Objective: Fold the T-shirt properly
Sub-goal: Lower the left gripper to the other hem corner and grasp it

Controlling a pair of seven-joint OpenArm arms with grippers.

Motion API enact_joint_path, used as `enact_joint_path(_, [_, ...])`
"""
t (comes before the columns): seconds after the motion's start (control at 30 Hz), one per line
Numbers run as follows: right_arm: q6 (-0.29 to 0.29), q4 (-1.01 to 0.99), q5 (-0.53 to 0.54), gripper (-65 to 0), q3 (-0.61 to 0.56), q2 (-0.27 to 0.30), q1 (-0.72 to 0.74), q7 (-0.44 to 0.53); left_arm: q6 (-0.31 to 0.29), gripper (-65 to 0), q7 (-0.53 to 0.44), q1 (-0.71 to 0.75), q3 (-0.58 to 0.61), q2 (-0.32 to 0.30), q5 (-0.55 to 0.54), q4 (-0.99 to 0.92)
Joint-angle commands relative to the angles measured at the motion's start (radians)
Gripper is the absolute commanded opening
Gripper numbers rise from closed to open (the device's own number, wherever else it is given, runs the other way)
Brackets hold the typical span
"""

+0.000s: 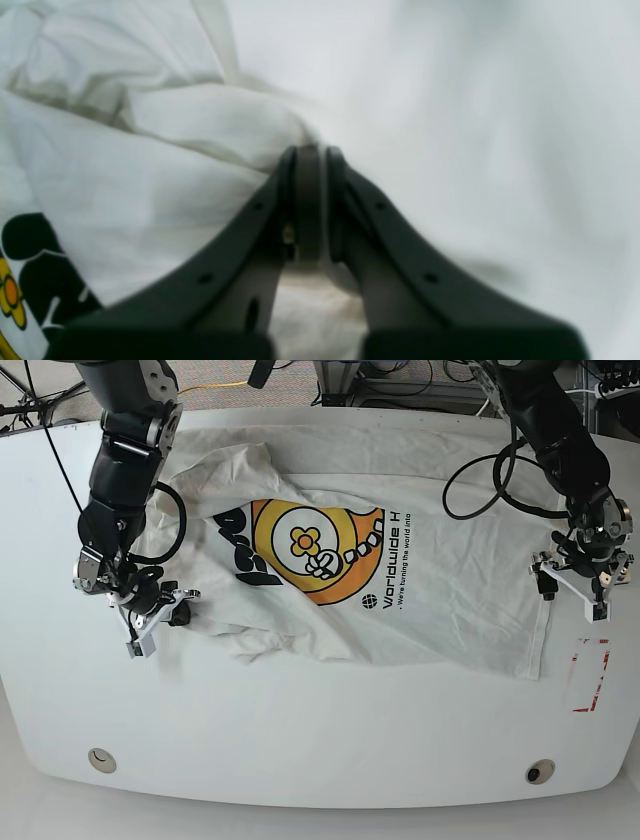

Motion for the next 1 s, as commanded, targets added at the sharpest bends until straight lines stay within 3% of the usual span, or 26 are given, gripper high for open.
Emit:
enact_joint_path(0.0, [0.005,0.018,0.010,-65.0,0.000,0.016,0.026,0.019,0.004,-11.8,-0.057,-0.045,-0.003,-0.026,-0.004,-0.067])
enact_joint_path(0.3, [0.005,0.020,0.013,-65.0,-0.002,0.018,0.026,0.019,0.000,-11.8,-0.124,-0.174,-0.003,-0.097,-0.009,-0.334])
enact_joint_path(0.47, [0.005,0.018,0.013,-65.0,0.003,0.016,0.026,0.018,0.000,-11.8,-0.174,-0.192,0.001,-0.134,-0.079,-0.407])
enact_joint_path(0.77, [0.005,0.018,0.013,-65.0,0.005,0.019,0.026,0.019,-0.002,-11.8,-0.175,-0.281,0.006,-0.138,-0.142,-0.575])
enact_joint_path(0.97, [0.005,0.023,0.013,-65.0,0.005,0.019,0.026,0.019,-0.002,-11.9,-0.175,-0.316,0.092,-0.131,-0.145,-0.642])
